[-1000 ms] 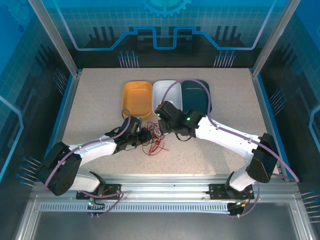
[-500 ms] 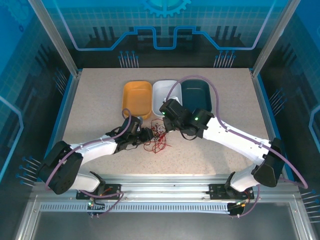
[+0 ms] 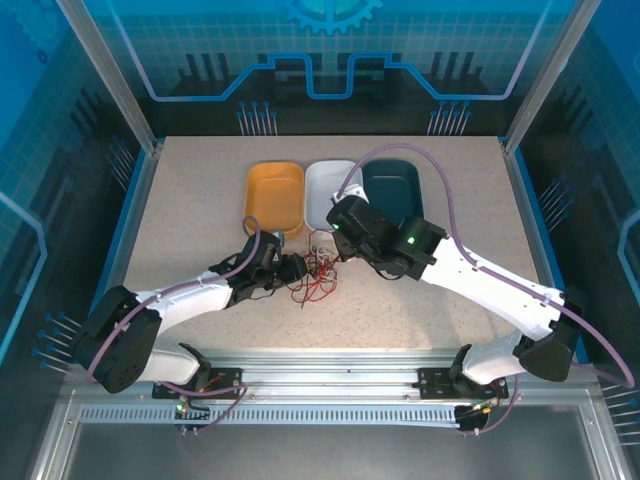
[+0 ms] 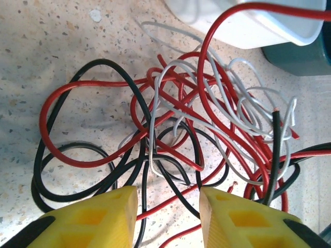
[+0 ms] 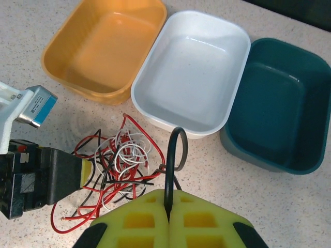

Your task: Untangle the cables

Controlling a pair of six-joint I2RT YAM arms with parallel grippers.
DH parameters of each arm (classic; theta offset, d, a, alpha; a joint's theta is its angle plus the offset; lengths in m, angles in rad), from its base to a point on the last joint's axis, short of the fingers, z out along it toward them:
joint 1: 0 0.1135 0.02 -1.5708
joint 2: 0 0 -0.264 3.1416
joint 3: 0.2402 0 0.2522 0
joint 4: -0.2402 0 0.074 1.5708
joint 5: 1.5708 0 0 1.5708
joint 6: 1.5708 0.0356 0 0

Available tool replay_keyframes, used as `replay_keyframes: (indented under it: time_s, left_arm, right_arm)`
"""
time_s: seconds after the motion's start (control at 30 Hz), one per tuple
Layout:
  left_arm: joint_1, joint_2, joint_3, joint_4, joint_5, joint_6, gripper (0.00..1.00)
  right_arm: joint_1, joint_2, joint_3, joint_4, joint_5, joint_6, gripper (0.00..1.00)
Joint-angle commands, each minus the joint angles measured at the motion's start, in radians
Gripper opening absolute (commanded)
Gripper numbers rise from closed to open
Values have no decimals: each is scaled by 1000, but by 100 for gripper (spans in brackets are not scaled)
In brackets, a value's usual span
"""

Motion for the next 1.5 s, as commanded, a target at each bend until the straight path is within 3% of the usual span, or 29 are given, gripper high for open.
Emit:
replay_keyframes:
  time_s: [0.0, 0.3, 0.67, 0.8, 1.0, 1.23, 1.47]
  left_arm:
    - [-8, -41, -1, -19, -7, 11, 38]
    - [-10, -162, 8, -57, -21, 121, 51]
    - [-8, -261, -25, -43, -77, 130, 94]
    - [-7, -277, -28, -55, -95, 128, 99]
    - [-8, -305, -41, -59, -124, 122, 99]
    - [-7, -326, -49, -80, -147, 114, 99]
    - [-6, -358, -61, -100, -190, 84, 99]
  right_arm:
    - [20, -56, 15, 7, 36, -43, 0]
    - [25, -127, -11, 83, 16, -98, 0]
    - [25, -156, 7, 124, -6, -134, 0]
    - [25, -173, 13, 138, -13, -153, 0]
    - [24, -227, -17, 223, -24, -188, 0]
    - [21, -316, -127, 444, -78, -213, 0]
    - [16, -298, -148, 495, -133, -185, 0]
